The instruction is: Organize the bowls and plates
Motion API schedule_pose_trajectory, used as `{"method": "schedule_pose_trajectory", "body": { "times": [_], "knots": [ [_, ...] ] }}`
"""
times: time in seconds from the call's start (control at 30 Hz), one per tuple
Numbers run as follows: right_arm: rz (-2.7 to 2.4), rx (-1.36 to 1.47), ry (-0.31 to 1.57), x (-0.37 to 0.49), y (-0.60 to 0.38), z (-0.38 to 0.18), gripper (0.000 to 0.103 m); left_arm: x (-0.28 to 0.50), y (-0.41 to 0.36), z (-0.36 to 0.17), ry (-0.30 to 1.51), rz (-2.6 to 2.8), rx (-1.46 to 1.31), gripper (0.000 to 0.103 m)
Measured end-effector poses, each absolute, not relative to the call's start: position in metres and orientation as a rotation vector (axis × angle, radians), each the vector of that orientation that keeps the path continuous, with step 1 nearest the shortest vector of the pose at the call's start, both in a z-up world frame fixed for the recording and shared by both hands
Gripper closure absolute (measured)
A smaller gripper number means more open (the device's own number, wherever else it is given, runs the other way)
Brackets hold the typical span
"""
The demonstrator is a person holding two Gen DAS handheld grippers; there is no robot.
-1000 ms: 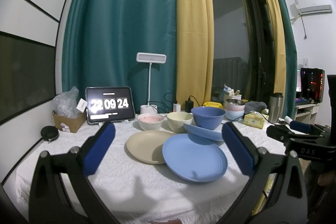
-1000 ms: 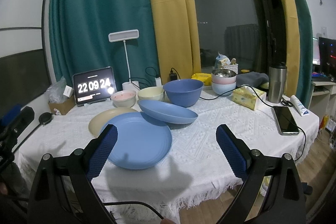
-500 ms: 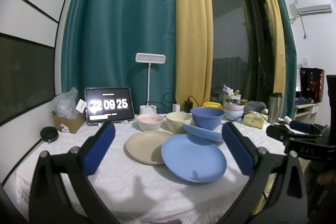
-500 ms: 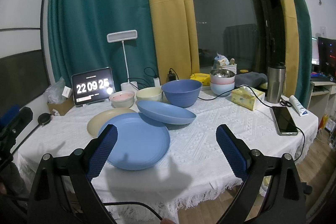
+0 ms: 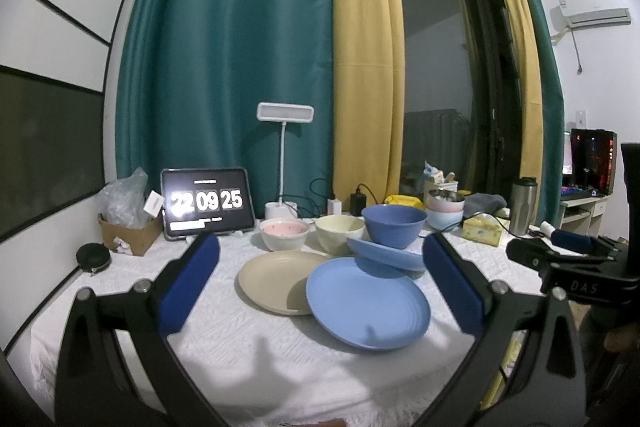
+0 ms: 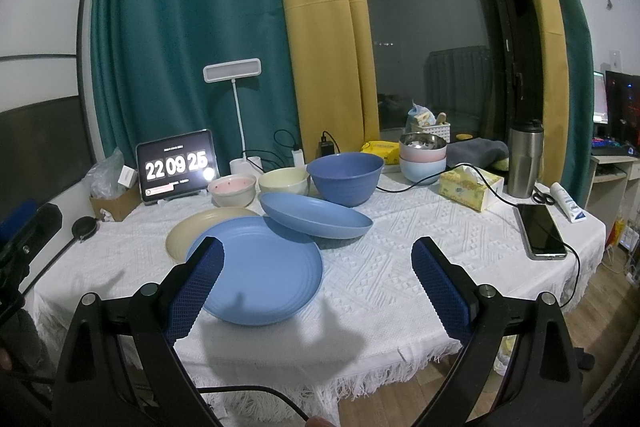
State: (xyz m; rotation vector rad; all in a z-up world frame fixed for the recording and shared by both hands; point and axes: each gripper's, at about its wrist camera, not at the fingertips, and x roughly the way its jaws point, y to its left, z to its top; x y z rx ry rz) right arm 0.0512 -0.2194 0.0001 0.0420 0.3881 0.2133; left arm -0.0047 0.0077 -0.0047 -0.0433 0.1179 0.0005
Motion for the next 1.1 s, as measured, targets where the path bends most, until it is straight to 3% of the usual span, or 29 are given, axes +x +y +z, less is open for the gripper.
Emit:
{"method": "schedule_pose_trajectory", "body": {
  "times": [1.1],
  "knots": [
    [0.201,0.053,0.413,0.073,-0.232,0.001,0.006,0.013,-0.006,0.008,0.134,-0.007,-0.029,0.001]
  ]
}}
